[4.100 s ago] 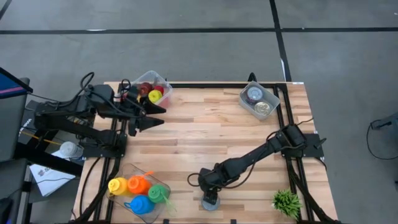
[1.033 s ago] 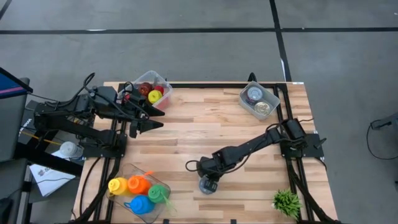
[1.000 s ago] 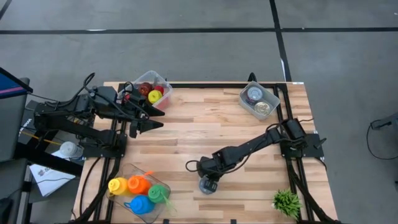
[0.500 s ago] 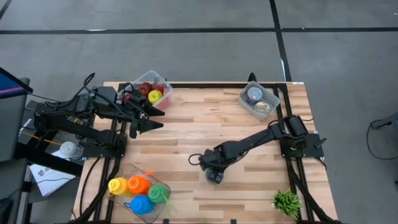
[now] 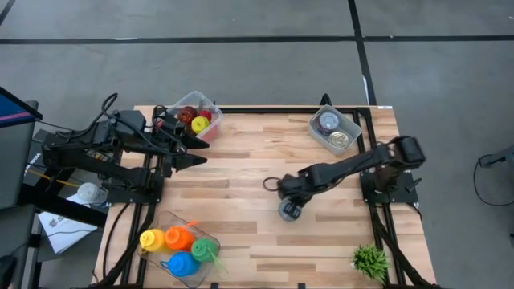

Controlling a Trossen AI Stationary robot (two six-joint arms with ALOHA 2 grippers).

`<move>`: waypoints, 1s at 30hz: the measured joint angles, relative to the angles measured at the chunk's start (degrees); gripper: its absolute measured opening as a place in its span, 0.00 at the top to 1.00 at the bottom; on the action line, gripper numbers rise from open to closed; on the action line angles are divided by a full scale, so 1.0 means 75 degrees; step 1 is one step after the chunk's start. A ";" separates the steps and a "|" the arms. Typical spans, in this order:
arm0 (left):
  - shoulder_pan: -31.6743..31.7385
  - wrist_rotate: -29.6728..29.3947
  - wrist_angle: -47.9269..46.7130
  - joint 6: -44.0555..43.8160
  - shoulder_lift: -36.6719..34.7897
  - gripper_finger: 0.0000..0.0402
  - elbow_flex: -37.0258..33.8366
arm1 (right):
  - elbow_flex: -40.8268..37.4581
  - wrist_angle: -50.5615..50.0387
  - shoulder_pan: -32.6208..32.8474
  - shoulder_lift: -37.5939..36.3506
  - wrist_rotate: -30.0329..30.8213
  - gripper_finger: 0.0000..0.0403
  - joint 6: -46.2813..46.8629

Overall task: Pick & Place Food Item
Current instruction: Stack the green tuna can on the pink tuna can

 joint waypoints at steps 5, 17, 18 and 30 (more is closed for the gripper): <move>0.0000 -0.0003 0.0003 0.0016 -0.0028 0.26 -0.0003 | -0.0978 -0.0004 -0.0198 -0.1134 0.0050 1.00 0.0563; 0.0000 -0.0146 -0.0017 0.0202 -0.0031 0.26 -0.0003 | -0.1455 -0.0642 -0.1603 -0.3375 0.0626 1.00 0.0815; 0.0002 -0.0149 -0.0015 0.0202 -0.0031 0.26 -0.0003 | -0.1455 -0.0700 -0.1794 -0.3503 0.0645 1.00 0.0753; 0.0000 -0.0146 -0.0026 0.0202 -0.0031 0.26 -0.0003 | -0.1452 -0.1210 -0.4906 -0.4701 0.0756 1.00 0.0174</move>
